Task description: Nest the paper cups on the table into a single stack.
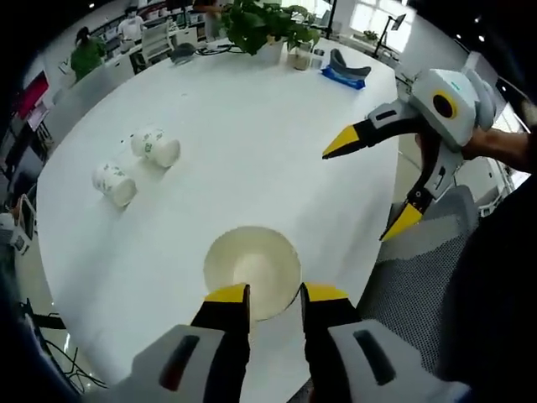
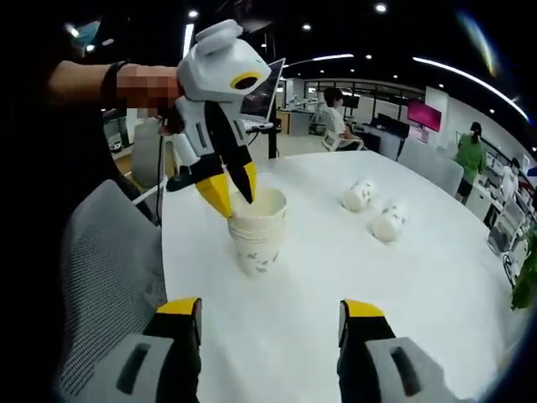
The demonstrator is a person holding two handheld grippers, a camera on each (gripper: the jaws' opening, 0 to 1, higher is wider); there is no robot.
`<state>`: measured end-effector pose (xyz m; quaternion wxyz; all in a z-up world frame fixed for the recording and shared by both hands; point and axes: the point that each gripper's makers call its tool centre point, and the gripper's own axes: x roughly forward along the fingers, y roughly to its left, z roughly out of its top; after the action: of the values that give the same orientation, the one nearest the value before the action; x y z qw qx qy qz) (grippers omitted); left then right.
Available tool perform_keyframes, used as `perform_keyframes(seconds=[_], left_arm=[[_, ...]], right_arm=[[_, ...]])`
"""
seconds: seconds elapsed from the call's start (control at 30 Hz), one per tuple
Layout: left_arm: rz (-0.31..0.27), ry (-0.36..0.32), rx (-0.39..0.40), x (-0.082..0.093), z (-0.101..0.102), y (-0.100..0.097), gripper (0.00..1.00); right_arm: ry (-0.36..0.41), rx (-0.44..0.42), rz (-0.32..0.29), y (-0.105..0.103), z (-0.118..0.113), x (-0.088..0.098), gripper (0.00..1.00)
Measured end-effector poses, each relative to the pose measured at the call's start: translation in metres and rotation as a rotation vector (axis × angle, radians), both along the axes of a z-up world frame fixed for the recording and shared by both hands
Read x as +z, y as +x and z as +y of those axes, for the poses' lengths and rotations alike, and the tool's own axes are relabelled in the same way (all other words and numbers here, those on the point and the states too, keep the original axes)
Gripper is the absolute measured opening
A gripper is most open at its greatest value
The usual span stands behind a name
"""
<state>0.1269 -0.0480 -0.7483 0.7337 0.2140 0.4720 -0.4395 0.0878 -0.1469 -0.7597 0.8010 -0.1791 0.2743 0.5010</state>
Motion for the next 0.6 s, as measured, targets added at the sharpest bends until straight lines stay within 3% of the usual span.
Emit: perform_keyframes(seconds=[0.23,0.4,0.6], left_arm=[[-0.017,-0.018,0.033,0.005,0.008,-0.003,0.25],[-0.059,-0.025,0.059,0.004,0.019,0.0,0.38],[-0.08,-0.093,0.154,0.004,0.033,0.001,0.51]], right_arm=[[0.004,0.0,0.007,0.008,0.001,-0.002,0.66],[0.015,-0.029,0.028,0.02,0.002,-0.004,0.66],[0.041,-0.084,0.056,0.047,0.003,-0.006,0.65]])
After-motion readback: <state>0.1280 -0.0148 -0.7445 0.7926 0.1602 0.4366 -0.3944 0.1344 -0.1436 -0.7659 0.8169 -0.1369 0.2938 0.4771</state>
